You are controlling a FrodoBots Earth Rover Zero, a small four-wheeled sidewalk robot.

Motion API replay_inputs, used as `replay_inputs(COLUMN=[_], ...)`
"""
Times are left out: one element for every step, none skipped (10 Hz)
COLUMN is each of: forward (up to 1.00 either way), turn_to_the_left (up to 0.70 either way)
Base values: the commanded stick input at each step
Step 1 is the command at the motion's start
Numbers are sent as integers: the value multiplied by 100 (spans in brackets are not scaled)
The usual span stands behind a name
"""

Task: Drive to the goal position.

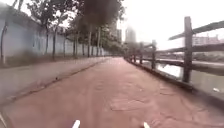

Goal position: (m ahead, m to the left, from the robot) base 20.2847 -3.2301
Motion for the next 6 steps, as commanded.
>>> replay_inputs(forward=[70,70,70,70,70,70], turn_to_the_left=[0,0,0,0,0,0])
